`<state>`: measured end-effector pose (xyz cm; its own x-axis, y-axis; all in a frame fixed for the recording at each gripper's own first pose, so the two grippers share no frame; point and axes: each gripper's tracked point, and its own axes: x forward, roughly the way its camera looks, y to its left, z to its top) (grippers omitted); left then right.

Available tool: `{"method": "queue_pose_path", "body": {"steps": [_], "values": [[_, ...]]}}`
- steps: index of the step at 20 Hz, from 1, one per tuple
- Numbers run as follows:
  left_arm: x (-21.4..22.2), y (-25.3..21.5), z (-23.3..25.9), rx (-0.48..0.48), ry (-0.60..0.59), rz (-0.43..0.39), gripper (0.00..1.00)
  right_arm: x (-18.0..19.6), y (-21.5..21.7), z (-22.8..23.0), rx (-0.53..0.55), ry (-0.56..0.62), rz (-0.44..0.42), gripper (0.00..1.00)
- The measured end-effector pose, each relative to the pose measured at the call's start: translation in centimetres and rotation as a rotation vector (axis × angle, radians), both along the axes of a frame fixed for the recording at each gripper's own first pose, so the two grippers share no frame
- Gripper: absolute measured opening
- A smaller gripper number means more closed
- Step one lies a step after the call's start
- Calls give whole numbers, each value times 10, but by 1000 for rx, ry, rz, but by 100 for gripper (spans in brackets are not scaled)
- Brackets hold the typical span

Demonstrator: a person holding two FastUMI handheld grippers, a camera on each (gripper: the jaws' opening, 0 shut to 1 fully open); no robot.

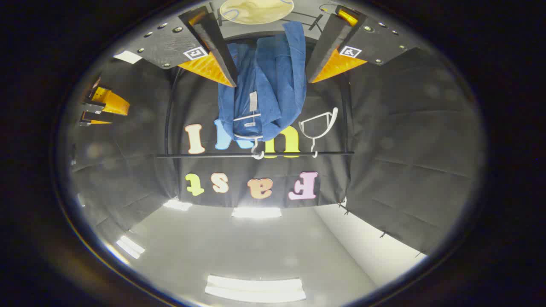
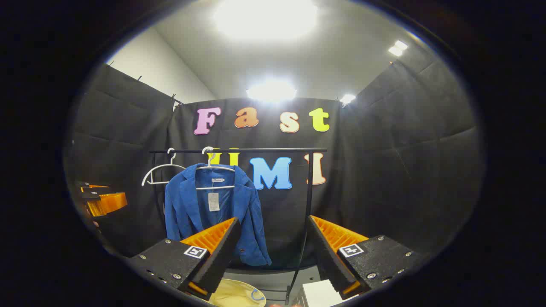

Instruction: Grasp the clothes on the hanger with both hands and then place them into the laundry hamper below.

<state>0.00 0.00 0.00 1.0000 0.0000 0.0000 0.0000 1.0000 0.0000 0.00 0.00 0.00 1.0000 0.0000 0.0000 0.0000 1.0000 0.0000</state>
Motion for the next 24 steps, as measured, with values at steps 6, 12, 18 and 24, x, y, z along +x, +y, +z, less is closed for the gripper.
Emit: {"method": "queue_pose_path", "body": {"steps": [6,12,18,24], "values": [[-2,10,-3,30,3,16,94,0,-1,-4,9,12,-21,95],[5,16,-1,7,3,15,94,9,-4,-2,16,25,-30,96],[34,9,-4,25,14,43,94,48,-16,-11,70,36,-36,96],[79,-11,-2,32,29,72,94,114,-10,-1,103,0,30,96]]}}
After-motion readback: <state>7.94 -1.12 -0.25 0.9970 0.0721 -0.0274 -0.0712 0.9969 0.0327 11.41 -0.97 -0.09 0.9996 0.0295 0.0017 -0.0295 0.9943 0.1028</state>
